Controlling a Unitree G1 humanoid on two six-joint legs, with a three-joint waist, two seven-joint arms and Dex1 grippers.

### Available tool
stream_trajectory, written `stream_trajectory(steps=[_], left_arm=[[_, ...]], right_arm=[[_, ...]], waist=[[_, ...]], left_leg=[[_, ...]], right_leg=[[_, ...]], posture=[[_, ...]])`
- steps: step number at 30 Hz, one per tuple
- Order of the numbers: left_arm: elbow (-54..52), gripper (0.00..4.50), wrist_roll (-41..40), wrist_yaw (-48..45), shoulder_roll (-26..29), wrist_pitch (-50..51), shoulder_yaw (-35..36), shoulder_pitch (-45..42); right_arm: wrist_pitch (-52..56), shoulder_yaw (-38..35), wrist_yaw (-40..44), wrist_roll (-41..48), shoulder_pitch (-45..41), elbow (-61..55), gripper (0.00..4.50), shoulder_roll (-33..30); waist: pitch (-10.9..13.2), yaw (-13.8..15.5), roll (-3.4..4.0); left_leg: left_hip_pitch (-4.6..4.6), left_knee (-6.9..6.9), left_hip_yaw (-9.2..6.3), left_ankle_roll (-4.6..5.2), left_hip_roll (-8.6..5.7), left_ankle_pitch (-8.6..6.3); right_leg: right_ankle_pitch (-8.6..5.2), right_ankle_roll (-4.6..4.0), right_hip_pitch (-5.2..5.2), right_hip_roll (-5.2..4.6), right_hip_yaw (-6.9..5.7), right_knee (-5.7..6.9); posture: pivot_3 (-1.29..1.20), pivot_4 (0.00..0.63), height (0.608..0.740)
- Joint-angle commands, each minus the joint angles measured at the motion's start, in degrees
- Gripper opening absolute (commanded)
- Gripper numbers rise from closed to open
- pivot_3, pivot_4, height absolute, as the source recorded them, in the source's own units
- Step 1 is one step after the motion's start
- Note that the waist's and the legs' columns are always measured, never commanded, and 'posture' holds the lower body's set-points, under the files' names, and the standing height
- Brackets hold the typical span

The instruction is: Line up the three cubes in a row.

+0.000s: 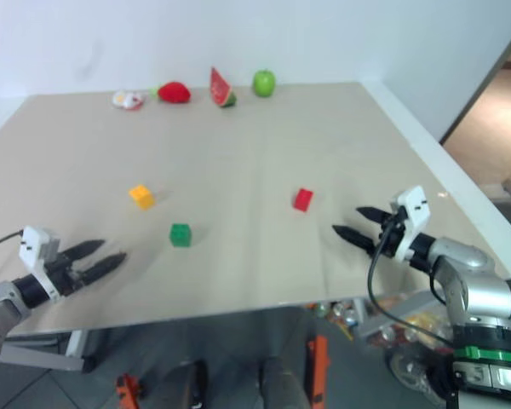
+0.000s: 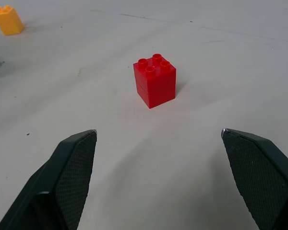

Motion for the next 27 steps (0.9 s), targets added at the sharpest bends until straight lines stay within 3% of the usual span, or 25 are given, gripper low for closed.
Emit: stream_trajectory(steps=[1, 7, 12, 23, 27], left_arm=[[-2.6, 3.99, 0.5, -1.5, 2.3, -0.5, 1.1, 0.9], [-4.2, 3.99, 5.8, -6.0, 5.4, -6.2, -2.9, 1.1], [-6.5, 3.99, 3.9, -11.1, 6.0, -6.8, -4.6, 0.1], [-17.3, 3.99, 4.2, -15.5, 9.4, -3.9, -13.8, -8.4], [-18.7, 3.99, 3.8, -15.2, 9.2, -2.6, -14.7, -9.9]], right_arm=[[-1.3, 1.0, 1.7, -1.3, -0.8, -0.4, 4.31, -1.1], [-6.7, 6.4, 4.1, -7.4, -4.4, 6.5, 4.31, -1.4], [-10.9, 9.4, 7.1, -10.6, -9.3, 14.0, 4.31, -0.8], [-22.9, 15.5, 10.3, -19.2, -30.5, 41.8, 4.31, 5.6], [-25.7, 15.7, 10.4, -21.1, -34.6, 48.0, 4.31, 8.1]], waist=[[0.0, 0.0, 0.00], [0.0, 0.0, -0.03], [0.0, 0.0, -0.03], [0.0, -0.2, -0.01], [0.0, -0.2, -0.01]], left_leg=[[0.00, 0.00, 0.00, 0.00, 0.00, 0.00], [0.03, 0.01, 0.02, 0.00, 0.03, 0.00], [0.02, 0.03, 0.07, 0.00, 0.03, 0.00], [0.03, 0.03, 0.07, 0.01, 0.05, 0.01], [0.05, 0.02, 0.06, 0.01, 0.04, 0.01]], right_leg=[[0.00, 0.00, 0.00, 0.00, 0.00, 0.00], [0.01, -0.02, -0.01, 0.02, 0.01, 0.01], [0.02, -0.02, -0.01, 0.00, 0.03, 0.01], [0.02, -0.02, -0.02, 0.07, 0.03, 0.14], [0.03, 0.02, -0.01, 0.08, 0.03, 0.18]], posture=[[0.00, 0.150, 0.740], [0.00, 0.150, 0.740], [0.00, 0.150, 0.740], [0.00, 0.150, 0.740], [0.00, 0.150, 0.740]])
